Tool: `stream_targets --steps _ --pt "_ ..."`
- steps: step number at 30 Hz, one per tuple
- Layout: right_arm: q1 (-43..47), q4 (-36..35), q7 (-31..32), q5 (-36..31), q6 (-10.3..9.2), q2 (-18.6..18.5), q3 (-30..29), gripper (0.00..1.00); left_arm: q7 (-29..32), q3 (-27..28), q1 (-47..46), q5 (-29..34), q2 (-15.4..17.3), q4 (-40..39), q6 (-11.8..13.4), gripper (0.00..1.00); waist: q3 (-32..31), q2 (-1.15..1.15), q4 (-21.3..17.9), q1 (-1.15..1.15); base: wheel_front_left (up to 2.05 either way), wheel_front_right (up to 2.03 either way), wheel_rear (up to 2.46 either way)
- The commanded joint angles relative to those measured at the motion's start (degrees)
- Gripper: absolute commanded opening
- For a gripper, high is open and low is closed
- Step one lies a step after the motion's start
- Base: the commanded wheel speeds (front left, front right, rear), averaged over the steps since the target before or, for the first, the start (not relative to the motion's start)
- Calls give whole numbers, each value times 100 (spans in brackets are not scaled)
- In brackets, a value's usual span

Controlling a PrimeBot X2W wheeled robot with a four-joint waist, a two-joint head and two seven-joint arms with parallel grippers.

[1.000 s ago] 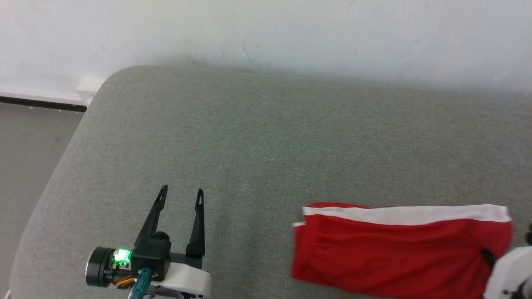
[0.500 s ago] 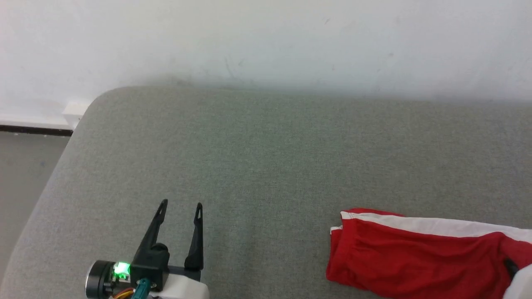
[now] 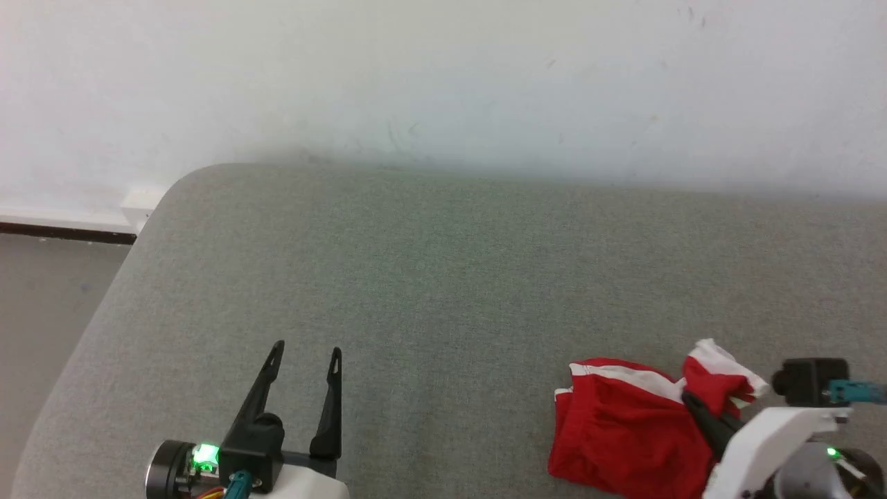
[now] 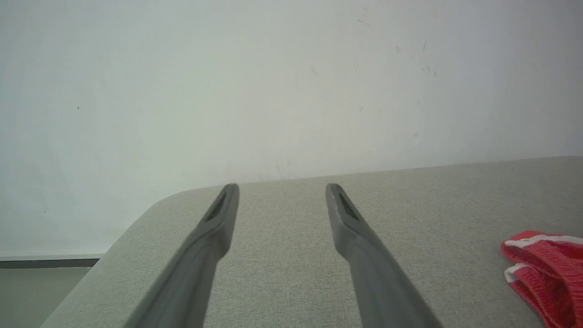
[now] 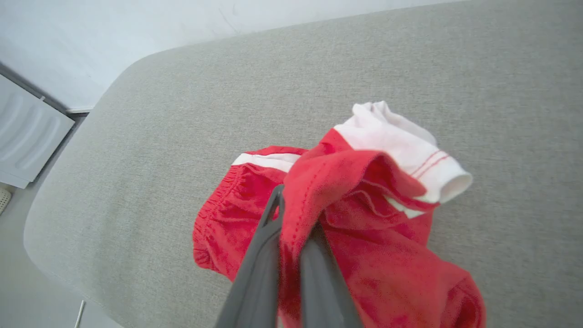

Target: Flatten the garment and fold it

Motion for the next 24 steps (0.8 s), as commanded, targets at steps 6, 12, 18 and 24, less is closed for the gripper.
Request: stream_targets --steps 6,12,18,24 --pt "-295 56 9 -67 -4 216 532 0 -26 35 16 91 -76 46 -92 100 127 0 198 1 0 0 0" --pt "-559 744 -255 -445 -4 215 836 0 -26 54 -85 115 -141 112 -131 100 229 0 363 1 0 0 0" --pt "-760 1179 -597 -794 -4 176 1516 100 -26 107 -108 122 -167 170 -159 100 246 0 434 1 0 0 0" --pt "-861 1265 -762 -940 -4 148 2179 100 -26 175 -110 128 -183 205 -173 100 200 0 397 1 0 0 0"
